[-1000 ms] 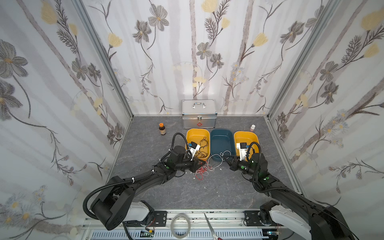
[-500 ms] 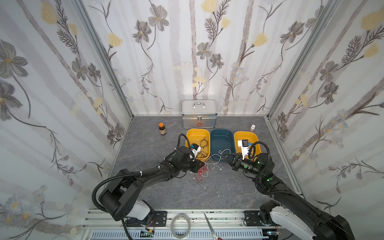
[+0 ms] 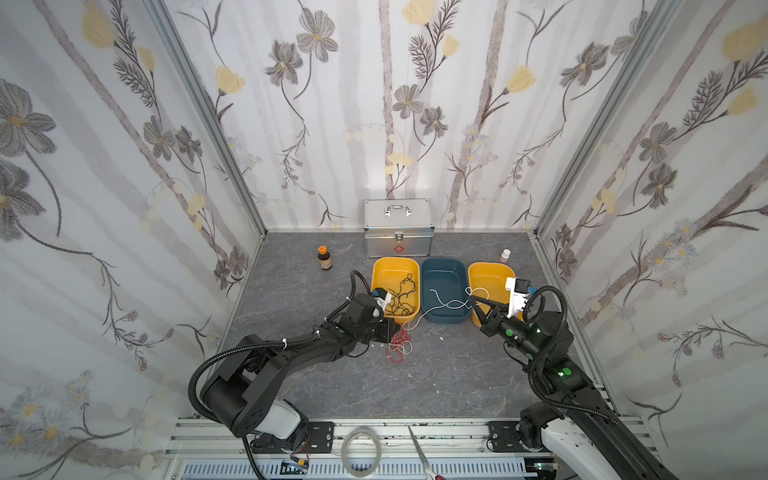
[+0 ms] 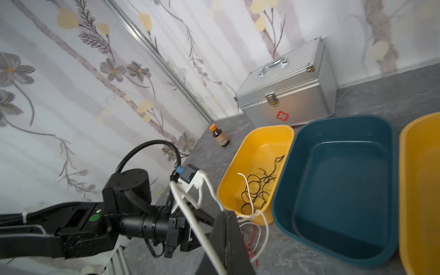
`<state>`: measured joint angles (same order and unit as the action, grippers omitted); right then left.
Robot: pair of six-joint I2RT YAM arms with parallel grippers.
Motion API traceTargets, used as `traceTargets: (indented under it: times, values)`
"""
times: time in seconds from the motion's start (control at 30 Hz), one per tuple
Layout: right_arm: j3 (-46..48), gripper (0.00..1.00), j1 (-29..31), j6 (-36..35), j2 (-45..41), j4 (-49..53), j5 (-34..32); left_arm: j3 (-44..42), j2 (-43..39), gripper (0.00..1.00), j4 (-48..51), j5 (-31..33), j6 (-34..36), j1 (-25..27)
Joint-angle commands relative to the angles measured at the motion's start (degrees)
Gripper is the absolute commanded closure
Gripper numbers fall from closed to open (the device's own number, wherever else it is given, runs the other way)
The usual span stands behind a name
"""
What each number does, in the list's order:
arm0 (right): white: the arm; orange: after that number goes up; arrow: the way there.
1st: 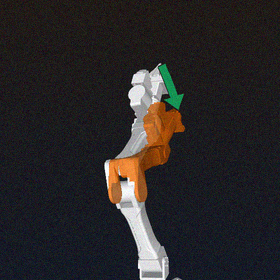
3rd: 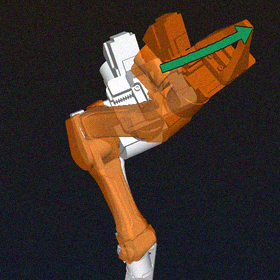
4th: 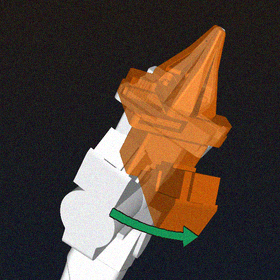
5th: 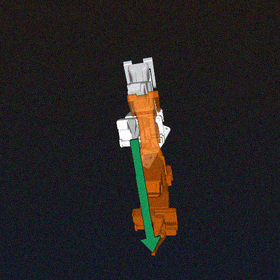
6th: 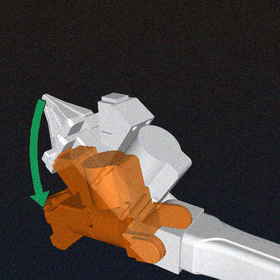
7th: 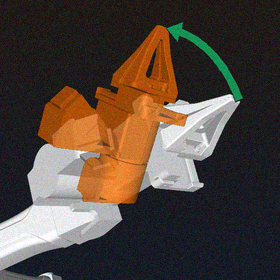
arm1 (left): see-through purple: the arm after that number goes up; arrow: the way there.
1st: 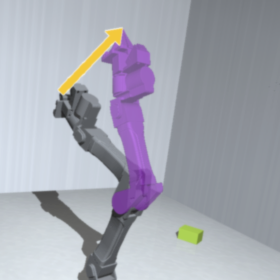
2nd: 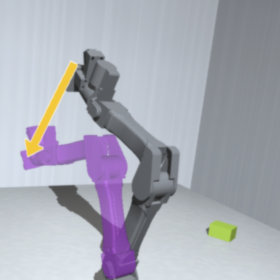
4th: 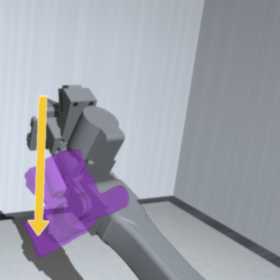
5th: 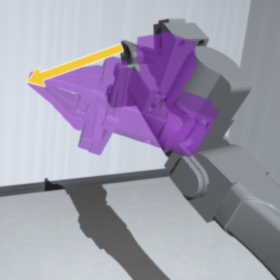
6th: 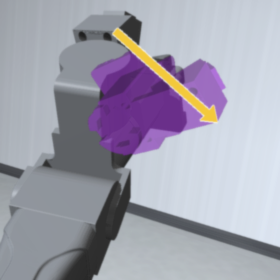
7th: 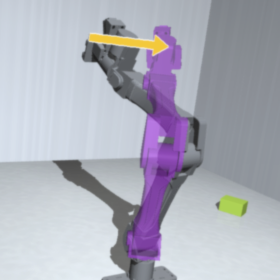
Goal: Untangle the cables
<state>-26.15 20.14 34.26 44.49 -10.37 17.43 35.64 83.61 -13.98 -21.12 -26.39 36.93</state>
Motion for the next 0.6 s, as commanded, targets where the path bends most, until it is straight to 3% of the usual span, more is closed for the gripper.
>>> traceTargets:
  times: [0.0, 0.27, 0.57]
  values:
    - [-2.4, 1.00, -3.2, -1.7, -1.7, 7.2, -7.3, -1.1, -2.2, 1.00, 1.5, 1.9, 0.0, -0.8]
    - [-3.6, 1.00, -14.5, 3.2, -2.5, 12.9, -12.3, -4.5, -7.1, 1.00, 5.2, 4.1, -0.4, -3.4]
    - [-6.4, 1.00, -20.1, 0.7, -1.7, 14.9, -12.7, -6.3, -10.5, 1.00, 9.4, 6.3, -0.7, -5.1]
